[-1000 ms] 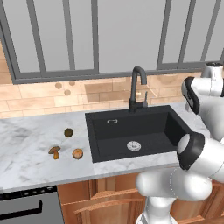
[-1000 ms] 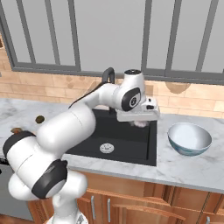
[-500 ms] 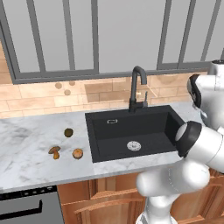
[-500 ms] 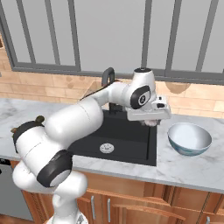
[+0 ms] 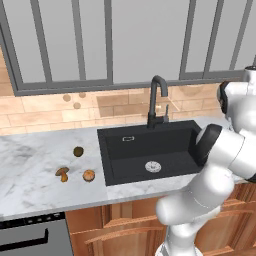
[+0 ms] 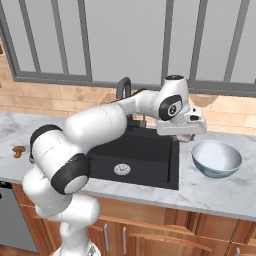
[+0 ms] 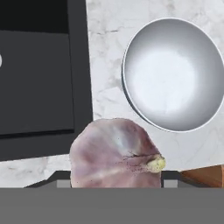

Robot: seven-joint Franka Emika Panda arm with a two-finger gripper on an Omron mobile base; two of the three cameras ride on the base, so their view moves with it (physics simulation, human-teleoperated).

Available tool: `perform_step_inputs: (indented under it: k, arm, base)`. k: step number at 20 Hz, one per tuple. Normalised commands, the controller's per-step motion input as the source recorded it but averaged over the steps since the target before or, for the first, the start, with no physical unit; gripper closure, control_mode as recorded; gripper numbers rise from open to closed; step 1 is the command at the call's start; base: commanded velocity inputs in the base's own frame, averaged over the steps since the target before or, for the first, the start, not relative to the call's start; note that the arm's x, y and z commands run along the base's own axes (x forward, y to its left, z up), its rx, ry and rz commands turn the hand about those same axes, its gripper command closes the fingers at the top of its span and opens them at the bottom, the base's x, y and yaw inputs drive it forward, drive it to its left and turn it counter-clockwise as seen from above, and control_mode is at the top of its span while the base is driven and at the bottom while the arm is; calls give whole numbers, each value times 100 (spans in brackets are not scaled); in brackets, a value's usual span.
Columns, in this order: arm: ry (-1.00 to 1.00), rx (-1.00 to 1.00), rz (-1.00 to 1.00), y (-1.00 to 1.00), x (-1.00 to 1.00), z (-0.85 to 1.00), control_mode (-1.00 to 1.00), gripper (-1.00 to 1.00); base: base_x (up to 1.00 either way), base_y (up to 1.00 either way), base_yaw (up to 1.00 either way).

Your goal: There is a mixed pile of frozen fruits and vegetables on the counter. Locate all the frozen vegetables and place the items in a bowl on the counter. Take all the frozen fruits and defrost them in a running sink.

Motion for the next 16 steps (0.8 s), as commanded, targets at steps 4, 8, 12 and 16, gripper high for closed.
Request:
perform_step_inputs:
  k: [4,8,12,16]
  arm:
    - [0,0,-3,-33,28,-14,-100,100]
    - [0,1,-1,-35,28,-17,-100,100]
    - [-1,2,0,-40,17,-24,-100,100]
    - [-1,3,0,-45,17,-16,-100,100]
  base:
    - [0,0,0]
    - [0,0,0]
    - [0,0,0]
    - [0,0,0]
